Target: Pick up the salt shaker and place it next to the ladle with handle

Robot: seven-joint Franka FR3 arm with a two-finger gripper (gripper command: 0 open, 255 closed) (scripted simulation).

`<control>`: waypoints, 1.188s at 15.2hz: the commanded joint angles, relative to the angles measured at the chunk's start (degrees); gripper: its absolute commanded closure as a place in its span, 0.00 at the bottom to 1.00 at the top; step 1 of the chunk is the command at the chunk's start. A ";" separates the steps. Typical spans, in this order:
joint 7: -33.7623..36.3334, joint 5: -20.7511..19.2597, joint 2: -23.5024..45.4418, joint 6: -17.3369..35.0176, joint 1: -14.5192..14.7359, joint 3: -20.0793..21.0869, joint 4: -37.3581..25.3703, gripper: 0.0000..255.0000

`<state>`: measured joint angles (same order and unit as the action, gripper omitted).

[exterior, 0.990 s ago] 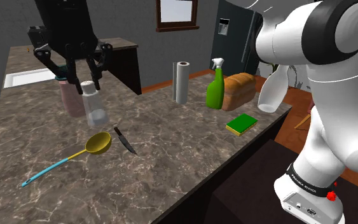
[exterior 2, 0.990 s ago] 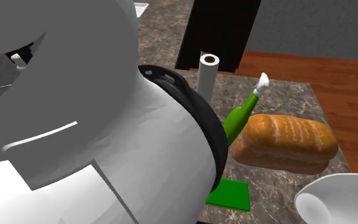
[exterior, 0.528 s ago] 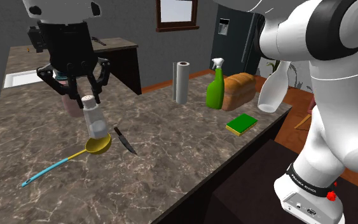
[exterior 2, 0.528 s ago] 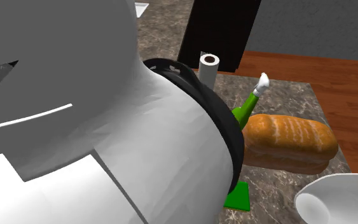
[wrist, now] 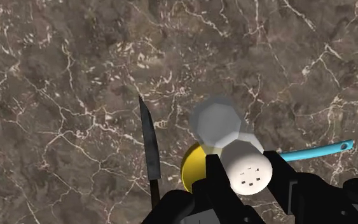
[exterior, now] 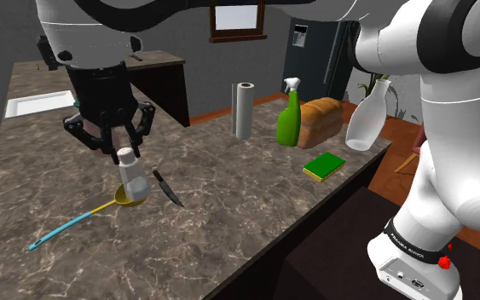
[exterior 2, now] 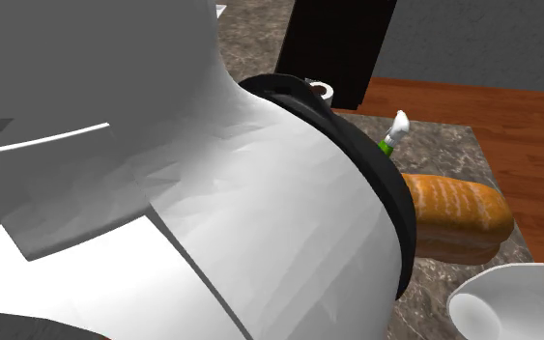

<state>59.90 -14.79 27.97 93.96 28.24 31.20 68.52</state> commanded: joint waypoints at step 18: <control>1.13 -0.32 -0.31 13.53 -2.14 -0.40 14.10 1.00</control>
<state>60.99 -15.05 27.58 107.34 26.06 30.81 82.60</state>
